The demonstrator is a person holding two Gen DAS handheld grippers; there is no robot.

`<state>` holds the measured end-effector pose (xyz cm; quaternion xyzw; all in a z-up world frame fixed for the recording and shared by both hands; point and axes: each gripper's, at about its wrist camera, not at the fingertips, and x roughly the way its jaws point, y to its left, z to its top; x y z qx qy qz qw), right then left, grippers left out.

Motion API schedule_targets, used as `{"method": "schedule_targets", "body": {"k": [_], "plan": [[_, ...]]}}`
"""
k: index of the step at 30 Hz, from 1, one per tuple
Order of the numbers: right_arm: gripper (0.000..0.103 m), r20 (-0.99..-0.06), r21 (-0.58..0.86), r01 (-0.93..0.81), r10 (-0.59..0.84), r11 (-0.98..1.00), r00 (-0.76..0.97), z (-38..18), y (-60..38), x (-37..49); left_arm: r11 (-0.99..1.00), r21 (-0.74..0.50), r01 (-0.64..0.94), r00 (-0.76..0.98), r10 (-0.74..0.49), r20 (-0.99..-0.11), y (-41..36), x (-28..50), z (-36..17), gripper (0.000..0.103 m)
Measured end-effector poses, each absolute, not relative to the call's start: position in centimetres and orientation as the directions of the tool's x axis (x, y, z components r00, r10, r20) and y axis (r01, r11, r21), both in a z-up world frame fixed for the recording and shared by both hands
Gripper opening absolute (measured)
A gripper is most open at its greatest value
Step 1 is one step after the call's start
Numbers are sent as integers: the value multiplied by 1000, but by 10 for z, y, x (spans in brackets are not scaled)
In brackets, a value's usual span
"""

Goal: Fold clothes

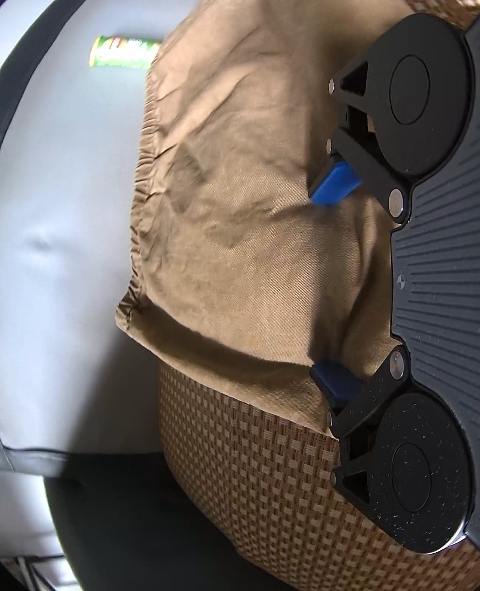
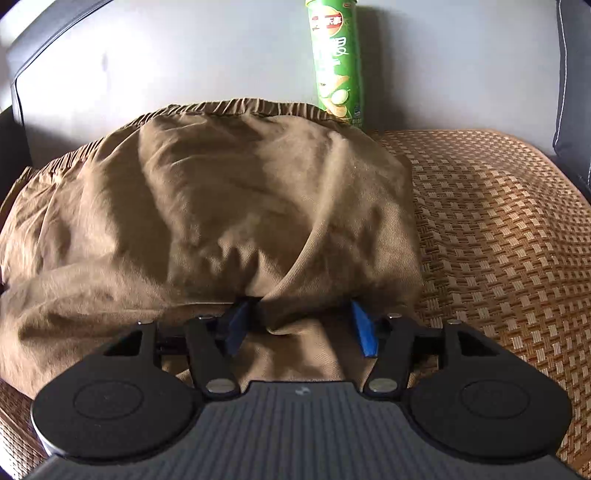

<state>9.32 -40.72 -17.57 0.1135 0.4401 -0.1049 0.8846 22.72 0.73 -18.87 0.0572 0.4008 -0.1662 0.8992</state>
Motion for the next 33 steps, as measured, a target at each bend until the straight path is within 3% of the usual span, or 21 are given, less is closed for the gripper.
{"method": "schedule_targets", "body": {"k": [2, 4, 7, 9, 17, 21, 27, 31, 33], "plan": [[59, -802, 119, 279, -73, 953, 593, -160, -410, 92, 930, -99, 354, 625, -314, -715, 14, 228, -169, 75], [55, -756, 164, 267, -53, 950, 652, -134, -413, 86, 919, -166, 358, 647, -372, -665, 18, 236, -146, 77], [56, -653, 187, 233, -56, 954, 756, -96, -415, 94, 926, -119, 358, 680, -345, -647, 1, 267, -128, 80], [56, -635, 196, 210, -39, 958, 771, -87, -416, 118, 933, -87, 348, 685, -317, -656, -13, 290, -128, 80], [57, -695, 158, 233, -60, 959, 717, -134, -421, 226, 968, 1, 252, 652, -169, -739, -38, 370, -173, 80], [69, -762, 141, 255, -60, 956, 645, -180, -428, 255, 975, -46, 215, 643, -177, -745, -36, 383, -203, 86], [71, -783, 118, 255, -68, 960, 618, -189, -428, 260, 955, -41, 293, 650, -230, -725, 1, 339, -163, 89], [72, -689, 271, 261, -3, 927, 724, -143, -452, 209, 938, -35, 345, 652, -266, -710, 25, 309, -136, 92], [81, -622, 388, 213, 84, 897, 779, -123, -471, 163, 928, -32, 370, 652, -284, -703, 37, 295, -122, 95]]}}
